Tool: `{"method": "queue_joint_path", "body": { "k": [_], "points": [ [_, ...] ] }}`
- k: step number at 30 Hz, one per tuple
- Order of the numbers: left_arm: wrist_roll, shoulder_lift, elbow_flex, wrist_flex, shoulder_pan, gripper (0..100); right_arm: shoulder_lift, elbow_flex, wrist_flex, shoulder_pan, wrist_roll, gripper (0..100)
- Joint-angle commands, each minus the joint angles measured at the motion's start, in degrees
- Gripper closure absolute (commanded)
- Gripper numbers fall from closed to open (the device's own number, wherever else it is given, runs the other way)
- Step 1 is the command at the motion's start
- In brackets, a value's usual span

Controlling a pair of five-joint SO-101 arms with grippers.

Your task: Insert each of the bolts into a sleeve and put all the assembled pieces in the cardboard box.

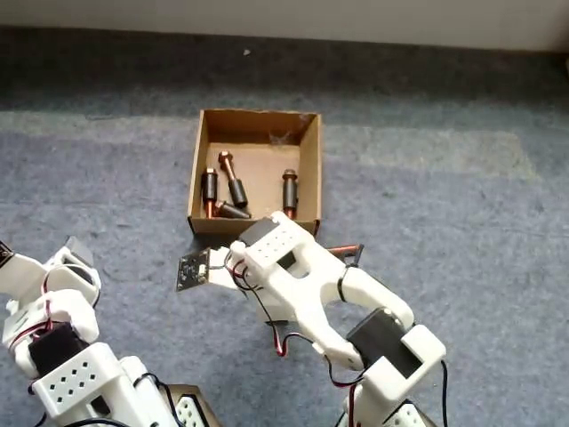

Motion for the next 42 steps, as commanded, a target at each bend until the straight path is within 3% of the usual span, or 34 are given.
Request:
{"method": "queue_joint_path", "body": {
  "k": [1,6,15,18,23,34,42],
  "points": [
    [0.35,-0.57,-0.22,-1.05,-0.13,76,2.15,0.48,-2.42,0.66,-1.41,82.6],
    [0.35,-0.57,-0.22,-1.05,-0.13,76,2.24,-2.77,-4.0,0.31,-8.62,99.4],
    [0.35,-0.57,-0.22,-1.05,-0.04,76,2.07,-8.4,-3.74,5.23,-17.76,99.5],
    [0.35,-0.57,-0.22,-1.05,-0.04,76,2.07,-11.03,-1.54,6.64,-21.27,98.1],
    [0.35,-0.57,-0.22,-1.05,-0.04,76,2.07,-15.25,3.56,5.93,-29.19,78.0],
    [0.35,-0.57,0.92,-3.34,-0.04,76,2.15,-15.78,4.18,-0.04,-29.19,77.6],
    [0.35,-0.57,1.98,-5.19,-0.04,76,2.86,-14.64,-5.49,-0.48,-29.19,78.3]
  ]
}}
